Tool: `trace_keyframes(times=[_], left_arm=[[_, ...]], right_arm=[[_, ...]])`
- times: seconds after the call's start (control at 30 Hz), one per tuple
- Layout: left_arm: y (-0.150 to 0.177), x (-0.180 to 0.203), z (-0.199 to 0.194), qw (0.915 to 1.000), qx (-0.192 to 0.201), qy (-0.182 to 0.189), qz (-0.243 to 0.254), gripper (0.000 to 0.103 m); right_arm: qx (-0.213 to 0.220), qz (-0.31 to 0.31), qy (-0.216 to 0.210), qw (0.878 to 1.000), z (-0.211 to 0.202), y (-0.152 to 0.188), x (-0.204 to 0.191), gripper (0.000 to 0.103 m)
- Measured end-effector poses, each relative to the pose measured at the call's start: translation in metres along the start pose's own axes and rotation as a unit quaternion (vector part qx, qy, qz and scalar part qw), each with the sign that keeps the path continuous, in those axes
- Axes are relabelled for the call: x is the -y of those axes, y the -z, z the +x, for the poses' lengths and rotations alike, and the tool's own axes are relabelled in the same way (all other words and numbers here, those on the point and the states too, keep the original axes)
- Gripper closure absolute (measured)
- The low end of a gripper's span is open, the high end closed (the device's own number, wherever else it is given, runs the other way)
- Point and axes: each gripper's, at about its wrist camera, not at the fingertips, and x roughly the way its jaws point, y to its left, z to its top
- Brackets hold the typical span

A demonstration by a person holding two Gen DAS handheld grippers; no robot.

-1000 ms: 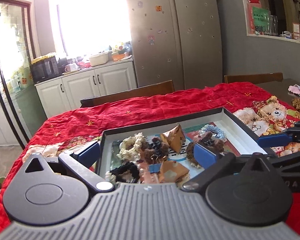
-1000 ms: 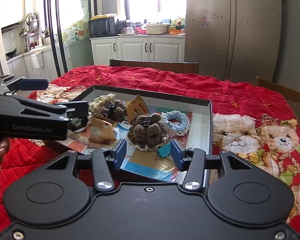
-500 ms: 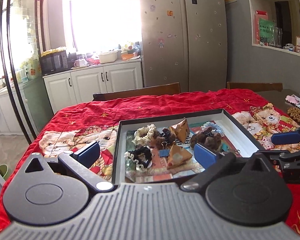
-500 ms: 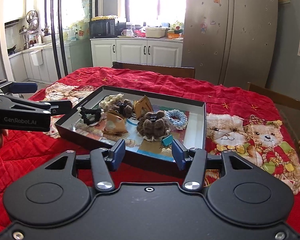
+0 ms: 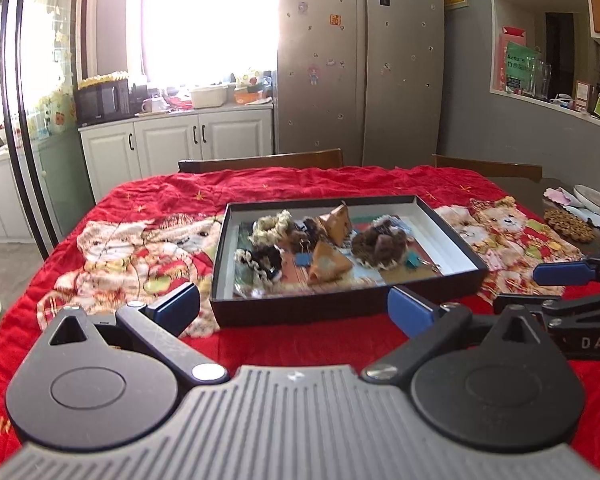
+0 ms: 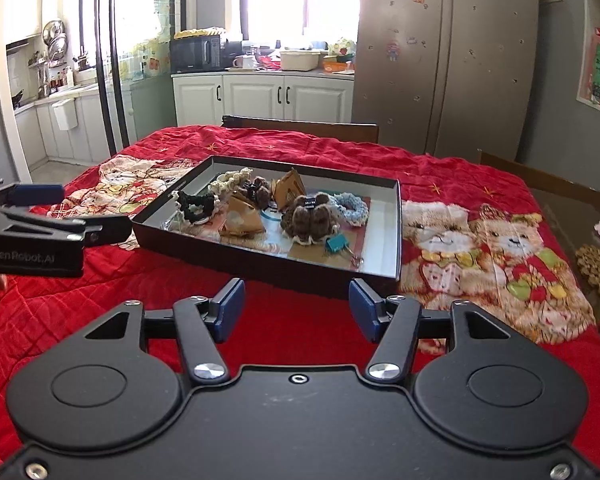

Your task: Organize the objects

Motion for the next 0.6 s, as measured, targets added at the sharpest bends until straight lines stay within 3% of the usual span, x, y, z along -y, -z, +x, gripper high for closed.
trace_keyframes(times=[0.23, 0.6], left_arm=[[0.017, 0.008, -0.014, 0.9999, -0.009, 0.009, -0.002, 0.000], [0.036, 0.015, -0.013, 0.9995, -0.027, 0.012, -0.010, 0.000]], right_arm=[[-0.010, 0.007, 0.003, 1.000, -0.007, 0.020, -0.007, 0.036], [-0.016, 0.022, 0.017, 0.999, -0.007, 0.039, -0.013, 0.032]])
